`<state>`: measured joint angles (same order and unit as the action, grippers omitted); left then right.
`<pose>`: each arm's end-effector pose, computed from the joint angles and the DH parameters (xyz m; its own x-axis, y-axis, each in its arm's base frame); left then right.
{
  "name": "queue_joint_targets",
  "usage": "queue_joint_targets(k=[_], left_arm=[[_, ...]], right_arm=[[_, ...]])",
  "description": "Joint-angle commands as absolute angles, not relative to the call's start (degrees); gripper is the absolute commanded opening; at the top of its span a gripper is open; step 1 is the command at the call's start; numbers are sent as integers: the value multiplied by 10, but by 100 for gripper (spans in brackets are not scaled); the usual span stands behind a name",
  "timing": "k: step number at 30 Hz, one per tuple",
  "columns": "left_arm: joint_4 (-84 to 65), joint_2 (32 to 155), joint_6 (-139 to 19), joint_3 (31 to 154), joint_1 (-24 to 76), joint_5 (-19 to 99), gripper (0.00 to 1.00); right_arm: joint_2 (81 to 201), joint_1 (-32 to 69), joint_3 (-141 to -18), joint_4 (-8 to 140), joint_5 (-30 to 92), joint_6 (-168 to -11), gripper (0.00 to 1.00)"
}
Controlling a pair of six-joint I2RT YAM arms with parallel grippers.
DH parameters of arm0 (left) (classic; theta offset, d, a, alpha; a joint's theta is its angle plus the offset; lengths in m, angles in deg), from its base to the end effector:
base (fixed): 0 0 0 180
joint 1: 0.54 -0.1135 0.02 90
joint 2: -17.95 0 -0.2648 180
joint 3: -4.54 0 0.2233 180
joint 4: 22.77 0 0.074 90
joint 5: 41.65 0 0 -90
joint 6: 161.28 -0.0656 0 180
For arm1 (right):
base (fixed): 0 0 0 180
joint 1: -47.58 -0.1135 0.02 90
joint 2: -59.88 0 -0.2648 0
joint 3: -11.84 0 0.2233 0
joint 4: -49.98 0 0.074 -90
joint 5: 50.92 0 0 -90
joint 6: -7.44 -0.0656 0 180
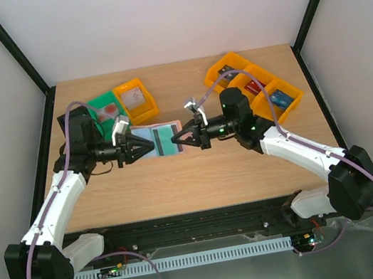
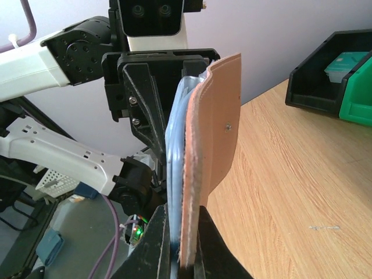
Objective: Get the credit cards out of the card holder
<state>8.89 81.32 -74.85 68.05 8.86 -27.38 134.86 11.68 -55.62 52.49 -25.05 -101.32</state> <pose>0.1884 -0.0956 0.3036 -0.4615 0.0920 -0.8824 0.8858 0.1027 -0.4526 0.1872 0.2084 0.3222 -0.4467 -0.1501 -0.8820 -0.8765 -0.1244 0.4651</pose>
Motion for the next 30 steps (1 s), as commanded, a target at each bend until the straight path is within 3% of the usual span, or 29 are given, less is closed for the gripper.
queue_joint_targets(k=[1, 12, 15, 18, 24, 28, 30], left_arm=[[49, 811, -719, 677, 99, -253, 18], [44, 808, -714, 672, 100, -255, 3], [42, 810, -713, 673, 101, -272, 4], [49, 809, -719, 676, 108, -295, 13], [62, 811, -735, 679, 112, -296, 2], [66, 810, -735, 680, 111, -308, 2], [75, 808, -742, 682, 108, -318, 2]], right_arm=[[1344, 101, -561, 486, -271, -1029, 2], [1350, 87, -568, 486, -273, -1025, 2], [1352, 86, -568, 485, -271, -1024, 2], [1357, 86, -568, 484, -265, -1023, 2], [1372, 86, -570, 459, -262, -1043, 2], [1371, 86, -571, 465, -263, -1033, 2], [1369, 88, -573, 488, -257, -1012, 7]])
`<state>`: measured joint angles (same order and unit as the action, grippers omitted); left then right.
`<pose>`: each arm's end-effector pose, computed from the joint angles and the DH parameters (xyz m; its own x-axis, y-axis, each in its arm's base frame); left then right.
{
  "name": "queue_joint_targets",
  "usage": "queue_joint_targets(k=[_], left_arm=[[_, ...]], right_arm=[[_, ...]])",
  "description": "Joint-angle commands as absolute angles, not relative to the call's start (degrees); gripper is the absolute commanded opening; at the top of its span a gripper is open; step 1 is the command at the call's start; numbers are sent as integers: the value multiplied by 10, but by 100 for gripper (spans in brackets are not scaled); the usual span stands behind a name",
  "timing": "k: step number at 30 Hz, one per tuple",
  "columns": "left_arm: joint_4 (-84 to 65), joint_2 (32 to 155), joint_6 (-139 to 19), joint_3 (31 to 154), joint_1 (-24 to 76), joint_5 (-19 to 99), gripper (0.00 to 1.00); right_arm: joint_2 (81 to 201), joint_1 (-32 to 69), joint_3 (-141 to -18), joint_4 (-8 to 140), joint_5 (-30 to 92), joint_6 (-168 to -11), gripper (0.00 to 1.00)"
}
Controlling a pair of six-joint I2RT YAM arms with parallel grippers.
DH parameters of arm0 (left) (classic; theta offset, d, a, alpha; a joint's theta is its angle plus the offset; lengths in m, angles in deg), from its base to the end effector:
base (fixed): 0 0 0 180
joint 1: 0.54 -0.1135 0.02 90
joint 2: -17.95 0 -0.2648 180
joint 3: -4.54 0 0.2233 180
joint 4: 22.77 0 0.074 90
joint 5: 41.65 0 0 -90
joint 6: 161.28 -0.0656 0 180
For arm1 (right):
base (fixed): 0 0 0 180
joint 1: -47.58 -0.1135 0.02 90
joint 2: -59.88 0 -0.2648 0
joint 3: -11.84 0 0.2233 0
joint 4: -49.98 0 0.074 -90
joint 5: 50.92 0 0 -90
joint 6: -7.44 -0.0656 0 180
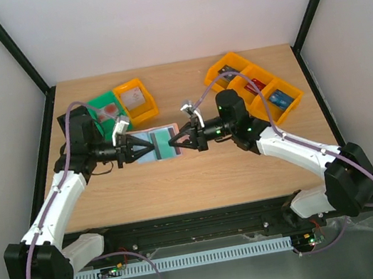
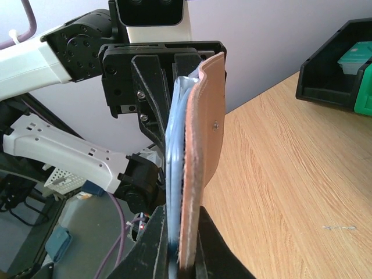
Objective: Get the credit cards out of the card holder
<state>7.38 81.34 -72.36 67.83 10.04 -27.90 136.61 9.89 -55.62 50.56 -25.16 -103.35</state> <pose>0.1869 -0.0997 0.3047 -0.4788 0.0940 -0.8729 0.8776 0.0778 -0.4730 0.1859 0.2183 0.3177 -0.4701 -0.1683 -0.8664 -0.8568 -0.1485 0.4937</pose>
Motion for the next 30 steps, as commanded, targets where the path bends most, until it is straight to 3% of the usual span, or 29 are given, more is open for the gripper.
queue_joint_targets(k=[1, 4, 12, 19, 30], left_arm=[[83, 807, -748, 685, 105, -321, 2], [87, 802, -751, 685, 92, -316, 2], [80, 795, -741, 679, 73, -310, 2], [80, 796, -742, 675, 72, -314, 2], [96, 789, -759, 673, 64, -317, 2]], right_arm=[[1367, 90, -574, 507, -251, -1001, 12], [1359, 100, -566, 513, -245, -996, 20], [1344, 114, -558, 523, -247, -989, 25], [1346, 116, -558, 527, -248, -991, 2], [1333, 132, -558, 556, -250, -971, 2]])
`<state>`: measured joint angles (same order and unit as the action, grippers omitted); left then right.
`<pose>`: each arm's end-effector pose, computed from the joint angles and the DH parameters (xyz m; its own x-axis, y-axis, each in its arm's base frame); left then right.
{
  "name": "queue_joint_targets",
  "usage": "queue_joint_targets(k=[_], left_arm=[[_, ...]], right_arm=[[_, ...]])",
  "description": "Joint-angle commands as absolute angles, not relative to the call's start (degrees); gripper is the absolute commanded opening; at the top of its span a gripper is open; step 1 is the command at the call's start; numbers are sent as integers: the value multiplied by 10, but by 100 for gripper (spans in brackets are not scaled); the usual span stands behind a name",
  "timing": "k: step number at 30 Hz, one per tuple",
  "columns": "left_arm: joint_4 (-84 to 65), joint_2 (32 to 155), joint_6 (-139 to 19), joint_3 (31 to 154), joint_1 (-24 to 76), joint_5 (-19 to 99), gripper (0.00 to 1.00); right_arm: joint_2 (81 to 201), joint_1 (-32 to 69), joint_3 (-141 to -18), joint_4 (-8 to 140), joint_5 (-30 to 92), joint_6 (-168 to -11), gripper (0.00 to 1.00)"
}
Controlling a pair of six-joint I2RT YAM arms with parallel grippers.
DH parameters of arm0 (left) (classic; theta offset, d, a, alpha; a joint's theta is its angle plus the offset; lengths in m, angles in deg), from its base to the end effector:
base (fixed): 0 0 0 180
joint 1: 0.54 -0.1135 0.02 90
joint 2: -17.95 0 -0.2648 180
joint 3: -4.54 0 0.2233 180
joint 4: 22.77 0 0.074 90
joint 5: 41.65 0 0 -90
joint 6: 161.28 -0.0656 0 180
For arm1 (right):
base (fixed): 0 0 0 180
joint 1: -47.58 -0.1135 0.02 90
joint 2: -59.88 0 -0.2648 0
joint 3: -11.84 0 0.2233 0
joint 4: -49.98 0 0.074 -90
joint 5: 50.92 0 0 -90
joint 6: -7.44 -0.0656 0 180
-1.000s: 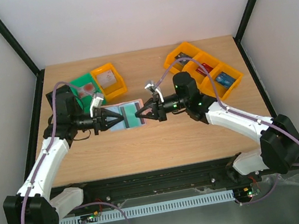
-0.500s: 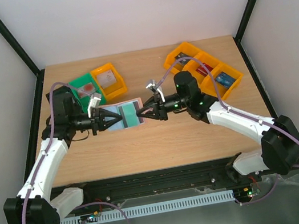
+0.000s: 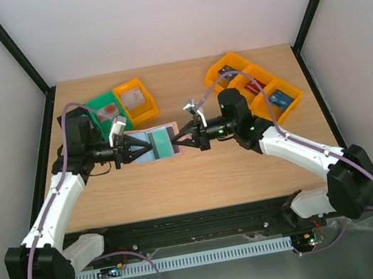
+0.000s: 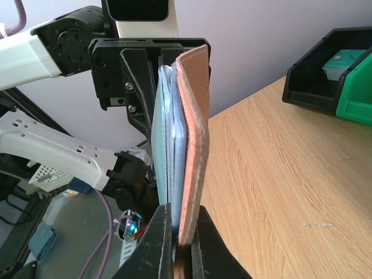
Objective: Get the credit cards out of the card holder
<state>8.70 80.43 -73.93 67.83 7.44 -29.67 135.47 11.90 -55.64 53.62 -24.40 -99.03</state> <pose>0.1855 -0.0908 0.3068 -0.4646 0.0748 -0.8824 0.8846 0.0854 -0.4585 0.1902 0.2088 0.3174 -0.4342 -0.1559 -0.8872 -0.8852 -0.1085 0.4523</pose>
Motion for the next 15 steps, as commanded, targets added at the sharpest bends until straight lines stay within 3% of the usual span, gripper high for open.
queue_joint_targets(k=[1, 5, 12, 15], left_arm=[[95, 790, -760, 673, 64, -318, 2], [93, 793, -759, 672, 64, -318, 2], [85, 797, -753, 672, 71, -314, 2], [83, 798, -752, 673, 71, -314, 2]], right_arm=[[1333, 132, -559, 557, -261, -971, 2], [1336, 132, -564, 557, -290, -982, 2], [1357, 98, -567, 525, -272, -1002, 21], [1365, 86, -572, 511, -267, -1006, 22]])
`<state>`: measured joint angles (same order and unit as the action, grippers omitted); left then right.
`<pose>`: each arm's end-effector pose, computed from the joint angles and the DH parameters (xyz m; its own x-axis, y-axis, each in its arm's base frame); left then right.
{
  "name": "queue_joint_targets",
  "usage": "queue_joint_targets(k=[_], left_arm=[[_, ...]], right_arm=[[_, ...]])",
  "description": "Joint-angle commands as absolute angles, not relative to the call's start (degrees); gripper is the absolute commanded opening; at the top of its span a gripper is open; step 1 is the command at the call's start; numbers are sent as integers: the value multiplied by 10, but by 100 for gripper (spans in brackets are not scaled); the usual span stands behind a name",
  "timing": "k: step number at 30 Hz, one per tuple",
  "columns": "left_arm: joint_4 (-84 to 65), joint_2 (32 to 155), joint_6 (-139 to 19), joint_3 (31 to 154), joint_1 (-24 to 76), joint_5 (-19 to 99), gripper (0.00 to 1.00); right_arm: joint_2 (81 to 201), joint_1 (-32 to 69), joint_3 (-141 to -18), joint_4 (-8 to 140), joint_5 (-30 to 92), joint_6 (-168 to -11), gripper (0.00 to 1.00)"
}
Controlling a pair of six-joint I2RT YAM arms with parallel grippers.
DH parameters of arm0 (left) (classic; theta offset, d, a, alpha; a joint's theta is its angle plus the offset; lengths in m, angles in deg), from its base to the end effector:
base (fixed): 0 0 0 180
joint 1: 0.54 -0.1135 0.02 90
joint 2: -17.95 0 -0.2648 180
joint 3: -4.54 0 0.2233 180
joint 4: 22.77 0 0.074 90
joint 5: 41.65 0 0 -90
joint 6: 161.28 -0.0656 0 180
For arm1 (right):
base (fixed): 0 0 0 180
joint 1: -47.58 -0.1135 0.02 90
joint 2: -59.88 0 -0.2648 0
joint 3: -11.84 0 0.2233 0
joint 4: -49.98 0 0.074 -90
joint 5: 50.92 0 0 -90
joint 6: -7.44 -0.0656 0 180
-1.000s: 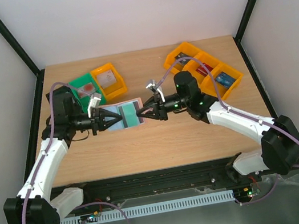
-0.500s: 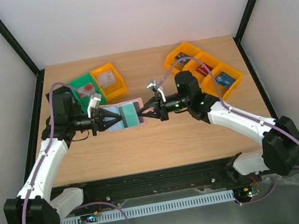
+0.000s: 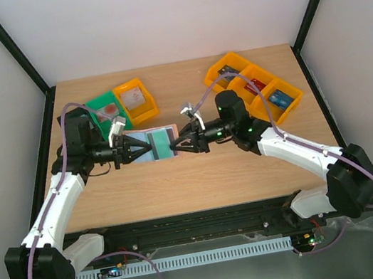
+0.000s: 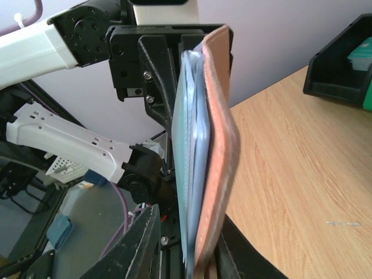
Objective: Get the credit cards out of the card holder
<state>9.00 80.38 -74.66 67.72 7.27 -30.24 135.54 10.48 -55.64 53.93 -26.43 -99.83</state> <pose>0.1847 -0.0902 0.3063 -0.4590 0.0747 -0.8853 0.8877 0.0776 -0.4537 0.1828 0.2131 0.3170 -0.4449 -0.1822 -0.8768 -0.8667 -0.1591 0.4729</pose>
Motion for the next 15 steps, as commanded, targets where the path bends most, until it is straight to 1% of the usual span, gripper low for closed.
queue_joint_targets(k=[1, 3, 4, 7, 8, 13, 14, 15], left_arm=[[83, 798, -752, 673, 72, -315, 2], [82, 798, -752, 672, 73, -315, 2], [83, 798, -751, 672, 74, -315, 2], [83, 797, -752, 671, 73, -317, 2], [84, 797, -752, 672, 74, -319, 2], [89, 794, -759, 671, 70, -328, 2], [86, 793, -755, 671, 70, -326, 7], [78, 793, -748, 670, 69, -322, 10]], right_arm=[[1366, 86, -573, 510, -265, -1007, 22], [1368, 85, -573, 506, -257, -1009, 22], [1369, 85, -572, 503, -256, -1012, 18], [1371, 85, -571, 499, -255, -1013, 4], [1370, 85, -571, 497, -257, -1012, 2], [1358, 89, -572, 521, -259, -985, 2], [1357, 90, -573, 526, -261, -982, 2], [1356, 90, -573, 528, -267, -981, 2]])
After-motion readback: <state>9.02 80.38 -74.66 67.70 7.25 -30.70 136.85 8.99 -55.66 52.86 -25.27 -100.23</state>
